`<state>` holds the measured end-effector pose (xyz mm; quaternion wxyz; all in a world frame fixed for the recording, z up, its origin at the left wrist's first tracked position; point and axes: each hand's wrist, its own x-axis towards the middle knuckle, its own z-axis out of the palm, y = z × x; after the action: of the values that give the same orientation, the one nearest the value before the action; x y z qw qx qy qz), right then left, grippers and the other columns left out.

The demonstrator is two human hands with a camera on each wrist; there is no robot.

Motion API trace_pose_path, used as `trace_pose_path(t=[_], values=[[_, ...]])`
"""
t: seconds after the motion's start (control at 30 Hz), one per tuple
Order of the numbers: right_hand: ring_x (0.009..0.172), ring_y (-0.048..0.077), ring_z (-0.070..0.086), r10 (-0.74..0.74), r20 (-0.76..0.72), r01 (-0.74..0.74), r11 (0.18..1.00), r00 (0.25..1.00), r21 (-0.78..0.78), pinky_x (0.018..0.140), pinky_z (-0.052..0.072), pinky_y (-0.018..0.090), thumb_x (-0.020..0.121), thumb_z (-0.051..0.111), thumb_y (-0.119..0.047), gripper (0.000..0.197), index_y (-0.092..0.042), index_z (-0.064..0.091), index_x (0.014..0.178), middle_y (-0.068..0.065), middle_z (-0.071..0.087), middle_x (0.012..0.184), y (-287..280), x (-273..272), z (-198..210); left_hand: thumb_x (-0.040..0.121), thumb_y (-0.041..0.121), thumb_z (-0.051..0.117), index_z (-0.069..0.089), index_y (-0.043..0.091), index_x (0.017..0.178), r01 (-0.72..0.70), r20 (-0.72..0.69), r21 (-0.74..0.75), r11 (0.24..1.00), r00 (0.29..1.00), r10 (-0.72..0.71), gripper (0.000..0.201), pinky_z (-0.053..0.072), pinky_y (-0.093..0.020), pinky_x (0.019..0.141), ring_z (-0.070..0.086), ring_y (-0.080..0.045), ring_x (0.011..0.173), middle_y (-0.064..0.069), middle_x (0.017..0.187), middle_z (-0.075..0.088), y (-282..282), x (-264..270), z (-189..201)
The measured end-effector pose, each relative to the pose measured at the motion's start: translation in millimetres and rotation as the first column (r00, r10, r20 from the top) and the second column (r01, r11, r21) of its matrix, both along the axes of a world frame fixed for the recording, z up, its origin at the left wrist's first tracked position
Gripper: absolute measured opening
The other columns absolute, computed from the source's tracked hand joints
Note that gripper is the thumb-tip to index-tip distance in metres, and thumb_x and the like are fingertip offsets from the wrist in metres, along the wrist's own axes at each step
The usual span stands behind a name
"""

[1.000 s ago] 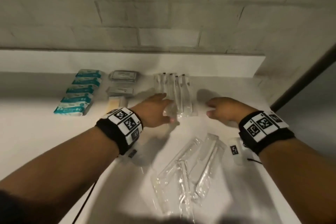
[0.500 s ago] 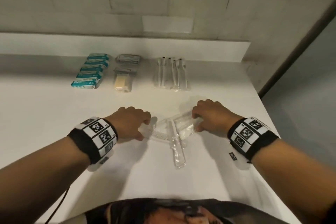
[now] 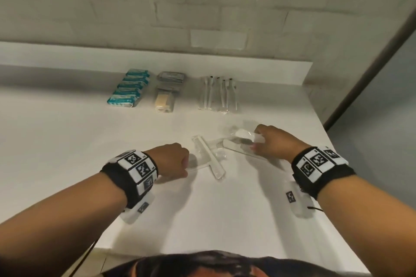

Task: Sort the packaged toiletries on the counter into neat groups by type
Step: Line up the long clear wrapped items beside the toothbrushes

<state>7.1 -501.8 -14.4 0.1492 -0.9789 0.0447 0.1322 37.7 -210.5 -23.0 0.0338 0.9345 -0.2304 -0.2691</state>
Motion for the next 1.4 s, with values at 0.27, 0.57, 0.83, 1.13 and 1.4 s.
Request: trace_pose_path(t=[0.27,0.57,0.83,1.13,1.4], values=[[0.090,0.018,0.053,0.016,-0.140,-0.023,0.999,0.990,-0.047,0.072,0.039,0.026,0.076,0.073,-0.030,0.045,-0.021,0.054,0.115,0.000,0.057,0.112,16,-11,-17,0.073,0.026,0.072,0.042,0.028,0.118,-0.139,-0.074,-0.016,0.990,0.988,0.137,0.054,0.051,-0.029,0.081,0.059,-0.015,0.093,0.008,0.106,0.056,7,-4,1],[0.080,0.024,0.056,-0.005,0.057,0.003,0.999,0.998,0.042,0.063,0.044,0.033,0.084,0.044,-0.006,0.021,-0.018,0.047,0.100,0.004,0.055,0.094,29,-6,-12,0.080,0.024,0.052,0.044,0.030,0.087,-0.030,-0.083,0.072,0.997,0.996,0.036,0.012,0.037,-0.024,0.065,0.048,-0.011,0.081,0.007,0.101,0.045,5,-16,-2],[0.102,0.029,0.058,0.041,-0.101,-0.055,0.989,0.994,-0.141,0.084,0.050,0.037,0.077,0.074,-0.039,0.059,-0.018,0.048,0.125,0.010,0.050,0.118,59,33,-16,0.093,0.013,0.037,0.046,0.014,0.112,-0.092,0.141,0.001,0.996,0.986,0.090,0.020,0.046,-0.032,0.073,0.058,-0.023,0.088,-0.005,0.103,0.059,16,8,10],[0.098,0.025,0.054,-0.105,-0.166,0.093,0.993,0.981,-0.078,0.078,0.038,0.029,0.085,0.070,-0.030,0.051,-0.006,0.047,0.123,0.012,0.059,0.118,56,24,-9,0.078,0.069,0.057,0.050,0.022,0.092,0.261,0.001,-0.029,0.965,0.965,-0.261,0.050,0.040,-0.030,0.062,0.054,-0.015,0.077,0.005,0.084,0.055,-37,-31,27],[0.082,0.022,0.053,-0.322,-0.187,0.324,0.946,0.928,-0.020,0.069,0.038,0.027,0.090,0.052,-0.025,0.021,-0.010,0.052,0.106,0.008,0.060,0.096,42,-16,-6,0.067,0.065,0.068,0.057,0.025,0.105,0.401,0.056,-0.030,0.916,0.915,-0.399,0.056,0.042,-0.027,0.066,0.059,-0.017,0.082,0.007,0.090,0.061,-61,-37,0]])
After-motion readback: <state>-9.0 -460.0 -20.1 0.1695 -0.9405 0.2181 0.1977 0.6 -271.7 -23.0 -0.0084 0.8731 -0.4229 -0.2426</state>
